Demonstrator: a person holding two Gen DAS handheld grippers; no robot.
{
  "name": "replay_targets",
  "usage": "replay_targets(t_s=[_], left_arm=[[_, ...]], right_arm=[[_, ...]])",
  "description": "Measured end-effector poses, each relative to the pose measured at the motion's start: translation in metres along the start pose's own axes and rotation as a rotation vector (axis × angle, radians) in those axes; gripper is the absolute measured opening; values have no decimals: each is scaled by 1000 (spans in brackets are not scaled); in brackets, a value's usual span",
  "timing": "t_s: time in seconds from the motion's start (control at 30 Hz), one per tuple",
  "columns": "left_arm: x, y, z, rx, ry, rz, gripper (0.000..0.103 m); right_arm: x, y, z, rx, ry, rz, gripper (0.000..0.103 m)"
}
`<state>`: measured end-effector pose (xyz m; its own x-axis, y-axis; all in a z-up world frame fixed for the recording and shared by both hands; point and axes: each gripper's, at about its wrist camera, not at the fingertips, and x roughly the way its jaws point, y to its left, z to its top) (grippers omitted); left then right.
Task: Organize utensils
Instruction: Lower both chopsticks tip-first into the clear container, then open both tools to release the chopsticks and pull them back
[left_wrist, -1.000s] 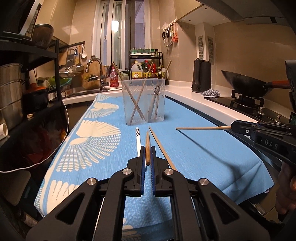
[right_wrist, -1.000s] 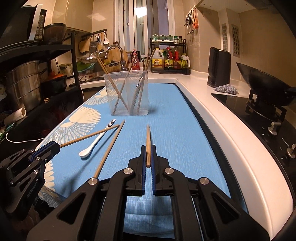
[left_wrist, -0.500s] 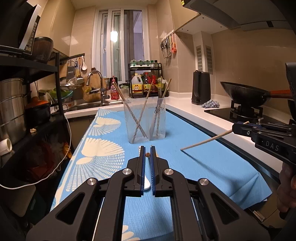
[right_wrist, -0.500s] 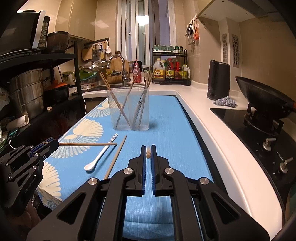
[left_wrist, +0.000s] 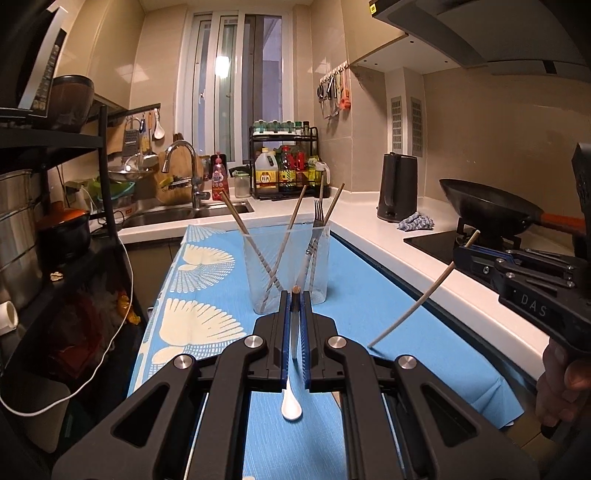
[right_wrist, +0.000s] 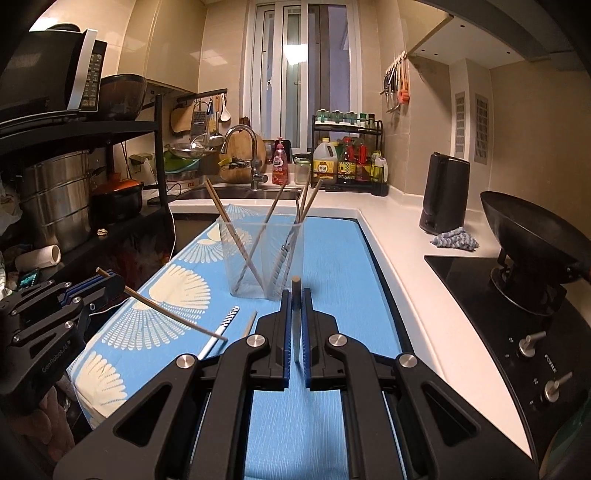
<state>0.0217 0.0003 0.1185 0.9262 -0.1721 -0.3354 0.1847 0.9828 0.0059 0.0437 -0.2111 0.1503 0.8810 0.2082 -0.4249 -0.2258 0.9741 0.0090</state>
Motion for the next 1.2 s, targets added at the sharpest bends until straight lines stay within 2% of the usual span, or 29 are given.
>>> replay_targets(t_s=[0.23, 0.5, 0.7, 0.93, 1.07, 1.2], left_arm=[[13, 12, 51, 15, 54, -78, 5], [43, 35, 108, -39, 117, -146, 5], [66, 47, 159, -59, 83, -155, 5], [91, 56, 221, -59, -11, -124, 5], [113, 63, 228, -58, -48, -73, 5], [145, 77, 218, -104, -9, -74, 5]], right_arm=[[12, 3, 37, -37, 13, 38, 5], [30, 4, 98, -45, 1, 115, 5], [48, 14, 154, -83, -41, 143, 5], [72, 20, 214, -86, -106, 165, 5], [90, 19, 227, -69, -122, 179, 5], [123, 21, 216, -83, -87, 158, 5]])
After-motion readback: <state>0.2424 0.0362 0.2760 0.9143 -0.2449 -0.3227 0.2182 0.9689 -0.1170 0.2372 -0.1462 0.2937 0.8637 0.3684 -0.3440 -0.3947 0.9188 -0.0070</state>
